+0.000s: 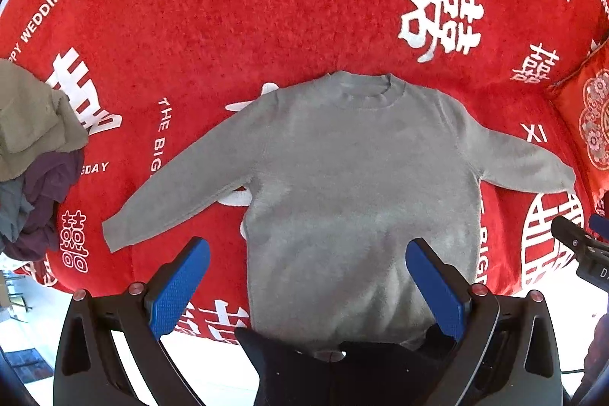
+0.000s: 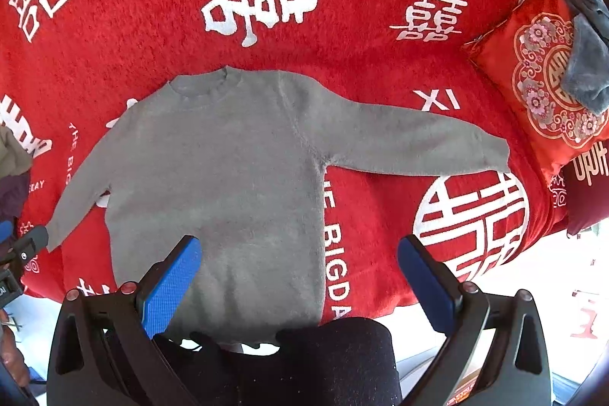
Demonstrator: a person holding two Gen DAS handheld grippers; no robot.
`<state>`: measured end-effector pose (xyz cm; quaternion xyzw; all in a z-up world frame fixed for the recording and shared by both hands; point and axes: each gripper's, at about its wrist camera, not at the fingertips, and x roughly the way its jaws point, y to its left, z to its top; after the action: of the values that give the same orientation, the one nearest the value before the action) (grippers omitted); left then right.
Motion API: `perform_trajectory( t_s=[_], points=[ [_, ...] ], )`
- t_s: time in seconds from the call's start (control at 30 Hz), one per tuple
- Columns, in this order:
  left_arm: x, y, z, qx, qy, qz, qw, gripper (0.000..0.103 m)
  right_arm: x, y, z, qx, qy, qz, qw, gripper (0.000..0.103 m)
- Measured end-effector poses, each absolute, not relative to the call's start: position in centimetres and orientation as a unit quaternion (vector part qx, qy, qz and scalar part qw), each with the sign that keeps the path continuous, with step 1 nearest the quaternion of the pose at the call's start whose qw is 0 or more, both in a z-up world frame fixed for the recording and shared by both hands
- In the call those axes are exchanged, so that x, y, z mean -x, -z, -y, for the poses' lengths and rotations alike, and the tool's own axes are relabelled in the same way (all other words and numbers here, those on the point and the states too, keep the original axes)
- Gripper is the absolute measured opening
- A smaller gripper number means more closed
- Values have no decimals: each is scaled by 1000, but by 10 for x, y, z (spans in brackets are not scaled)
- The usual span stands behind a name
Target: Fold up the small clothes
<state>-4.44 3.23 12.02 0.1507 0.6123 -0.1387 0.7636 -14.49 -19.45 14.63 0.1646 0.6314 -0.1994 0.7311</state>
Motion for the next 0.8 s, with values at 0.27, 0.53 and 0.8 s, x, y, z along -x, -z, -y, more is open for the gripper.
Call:
perform_trajectory(
  t_s=[0.27, 0.53, 0.8],
  points=[
    [30, -105, -58, -125, 112, -616, 769, 103, 133, -141, 192, -149, 186, -633, 736, 103],
    [22, -72, -91, -108, 85, -637, 758, 103, 121, -119, 185, -152, 179, -628, 742, 103],
    [9, -13, -124, -99, 56, -663, 740, 103, 104, -66, 160, -149, 160, -635, 741, 103]
  ],
)
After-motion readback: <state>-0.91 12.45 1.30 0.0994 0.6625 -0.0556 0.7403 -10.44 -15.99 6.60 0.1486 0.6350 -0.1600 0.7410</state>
